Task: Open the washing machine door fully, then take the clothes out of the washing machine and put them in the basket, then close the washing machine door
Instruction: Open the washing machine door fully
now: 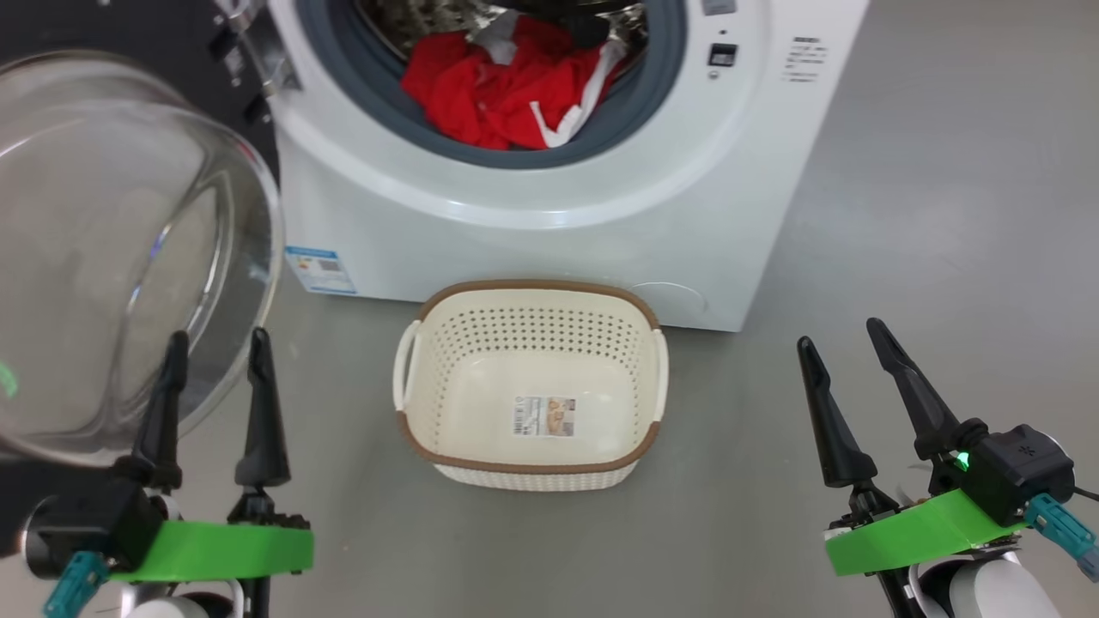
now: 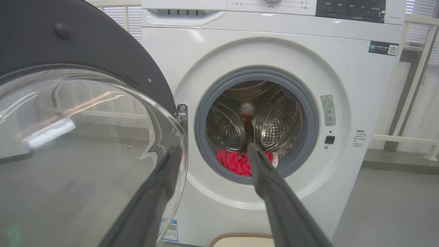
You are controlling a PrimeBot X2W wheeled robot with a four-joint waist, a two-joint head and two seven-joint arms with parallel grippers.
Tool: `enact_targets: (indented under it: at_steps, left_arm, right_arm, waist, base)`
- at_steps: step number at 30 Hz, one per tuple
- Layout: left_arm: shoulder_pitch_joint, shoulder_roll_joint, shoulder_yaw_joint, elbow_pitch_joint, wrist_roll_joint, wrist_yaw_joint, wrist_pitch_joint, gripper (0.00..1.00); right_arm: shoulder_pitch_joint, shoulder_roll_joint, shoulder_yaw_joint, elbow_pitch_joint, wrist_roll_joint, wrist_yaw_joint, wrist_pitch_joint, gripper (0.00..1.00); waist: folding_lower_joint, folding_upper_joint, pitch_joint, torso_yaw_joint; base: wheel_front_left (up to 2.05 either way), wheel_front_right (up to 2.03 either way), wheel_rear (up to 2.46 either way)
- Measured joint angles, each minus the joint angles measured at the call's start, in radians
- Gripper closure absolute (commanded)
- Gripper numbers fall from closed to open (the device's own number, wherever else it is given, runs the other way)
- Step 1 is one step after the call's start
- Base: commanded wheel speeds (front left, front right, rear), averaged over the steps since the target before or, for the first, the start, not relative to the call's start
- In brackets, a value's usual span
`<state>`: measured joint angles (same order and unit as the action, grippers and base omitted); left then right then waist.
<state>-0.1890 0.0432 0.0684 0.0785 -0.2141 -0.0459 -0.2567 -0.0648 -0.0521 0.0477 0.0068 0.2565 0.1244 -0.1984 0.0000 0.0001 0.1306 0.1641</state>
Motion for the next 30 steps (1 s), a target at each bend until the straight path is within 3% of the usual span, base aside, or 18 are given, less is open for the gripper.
enact_targets:
  at_steps: [17, 30]
  left_arm:
    - [0.080, 0.005, -0.037, -0.026, -0.017, -0.015, 0.013, 0.00]
    - [0.130, 0.014, -0.053, -0.021, -0.028, -0.016, 0.014, 0.00]
  right_arm:
    - [0.047, 0.001, -0.031, -0.024, -0.012, 0.000, -0.041, 0.00]
    - [0.113, 0.005, -0.042, -0.046, -0.015, 0.000, -0.054, 0.00]
  waist:
    - [0.0000, 0.0000, -0.035, -0.159]
    - [0.0000, 0.0000, -0.065, -0.199]
  base:
    - [0.00, 0.00, 0.00]
    - [0.00, 0.00, 0.00]
